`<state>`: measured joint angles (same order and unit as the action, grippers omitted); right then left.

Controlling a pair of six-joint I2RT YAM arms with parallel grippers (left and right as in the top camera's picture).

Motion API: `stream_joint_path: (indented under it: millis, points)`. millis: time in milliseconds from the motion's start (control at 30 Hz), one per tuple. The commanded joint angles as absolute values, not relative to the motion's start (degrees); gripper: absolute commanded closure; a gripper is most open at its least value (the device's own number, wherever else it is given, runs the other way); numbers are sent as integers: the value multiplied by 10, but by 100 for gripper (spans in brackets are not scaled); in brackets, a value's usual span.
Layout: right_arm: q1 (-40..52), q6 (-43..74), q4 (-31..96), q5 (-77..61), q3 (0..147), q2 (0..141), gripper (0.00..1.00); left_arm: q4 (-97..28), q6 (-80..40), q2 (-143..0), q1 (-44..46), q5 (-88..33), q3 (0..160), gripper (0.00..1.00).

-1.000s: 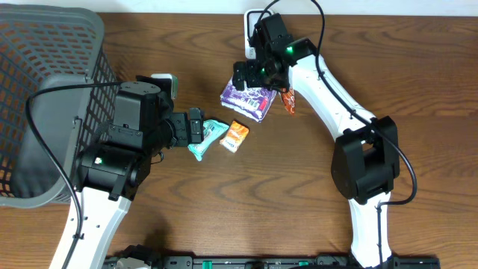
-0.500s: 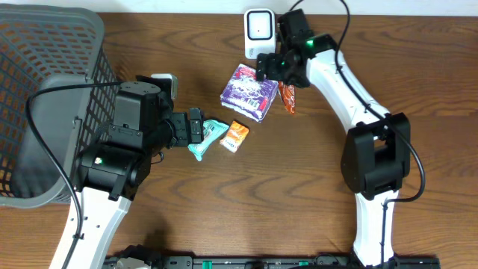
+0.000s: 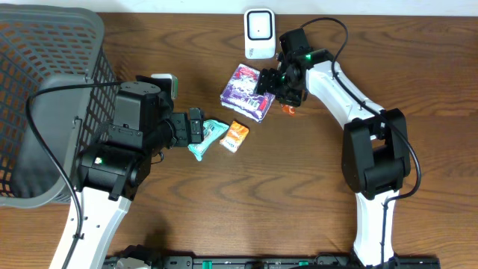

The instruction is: Scan the item barcode

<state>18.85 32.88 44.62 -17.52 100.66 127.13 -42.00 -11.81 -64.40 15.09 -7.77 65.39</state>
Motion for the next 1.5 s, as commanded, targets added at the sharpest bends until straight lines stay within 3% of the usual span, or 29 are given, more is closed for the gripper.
stream_joint_path:
  millis: [0,200,433,667,800,1000,1067,1133,1200,1267,1300,1467]
  points:
    - [167,285,446,-137,1002,1276,17,-420,-115,-643,149,-81,659,2]
    - [122,268,475,-64,1002,1276,16,-420,-115,-643,149,-81,659,2]
    - [96,196,447,-291,1005,1254,1,-420,-115,-643,149,-81,659,2]
    - [123,190,450,-234,1004,1258,1,-420,-115,-643,149,-81,659,2]
    - [126,244,471,-135,1001,1262,8,-420,-115,-643,149,-81,659,2]
    - [118,187,392,-253,959,1263,14,-420,-115,-643,149,-81,659,2]
    - [118,188,373,-256,941,1263,24,-420,-115,-643,149,-81,659,2]
    - [118,187,355,-260,926,1263,39,-420,-115,-643,149,-81,659,2]
    - [118,178,353,-258,926,1263,61,-420,-115,-643,149,-81,659,2]
    - [118,168,362,-244,934,1258,91,-420,-115,-643,149,-81,659,2]
    - [118,169,374,-226,941,1254,99,-420,-115,-643,149,-81,659,2]
    - [132,168,483,-68,1029,1220,99,-420,-115,-643,149,-81,659,2]
